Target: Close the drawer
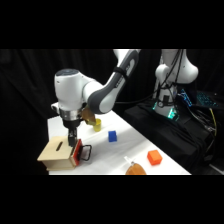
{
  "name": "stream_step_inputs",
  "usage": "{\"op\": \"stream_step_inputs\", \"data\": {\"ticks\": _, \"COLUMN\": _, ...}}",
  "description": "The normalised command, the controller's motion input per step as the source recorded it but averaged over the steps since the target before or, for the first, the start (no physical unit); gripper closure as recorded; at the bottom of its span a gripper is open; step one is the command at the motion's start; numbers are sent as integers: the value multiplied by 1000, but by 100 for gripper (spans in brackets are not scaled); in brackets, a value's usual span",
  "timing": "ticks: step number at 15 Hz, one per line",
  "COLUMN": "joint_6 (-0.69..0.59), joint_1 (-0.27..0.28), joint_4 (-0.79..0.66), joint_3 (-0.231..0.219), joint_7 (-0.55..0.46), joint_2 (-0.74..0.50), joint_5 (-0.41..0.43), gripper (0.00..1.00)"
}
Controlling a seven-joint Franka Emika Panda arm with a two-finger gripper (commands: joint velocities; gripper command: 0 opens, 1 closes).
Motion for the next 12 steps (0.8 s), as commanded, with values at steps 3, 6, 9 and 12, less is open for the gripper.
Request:
{"op": "stream_step_inputs", "data": {"ticks": 3, "joint_6": -290, "joint_1": -27, "joint_4": -213, "joint_3": 81, "joint_7": -171, "joint_2": -502, "joint_5": 21, "gripper": 0}}
{"op": "stream_step_inputs", "data": {"ticks": 6, "joint_6": -300, "joint_1": -54, "joint_4": -295, "joint_3": 130, "joint_7": -181, "joint_2": -524, "joint_5": 60, "gripper": 0}}
{"op": "stream_step_inputs", "data": {"ticks": 9, "joint_6": -288, "joint_1": -56, "joint_4": -340, "joint_3": 127, "joint_7": -174, "joint_2": -518, "joint_5": 37, "gripper": 0}}
{"op": "stream_step_inputs", "data": {"ticks": 12, "joint_6": -205, "joint_1": -59, "joint_4": -365, "joint_3": 111, "joint_7": -135, "joint_2": -472, "joint_5": 4, "gripper": 0}}
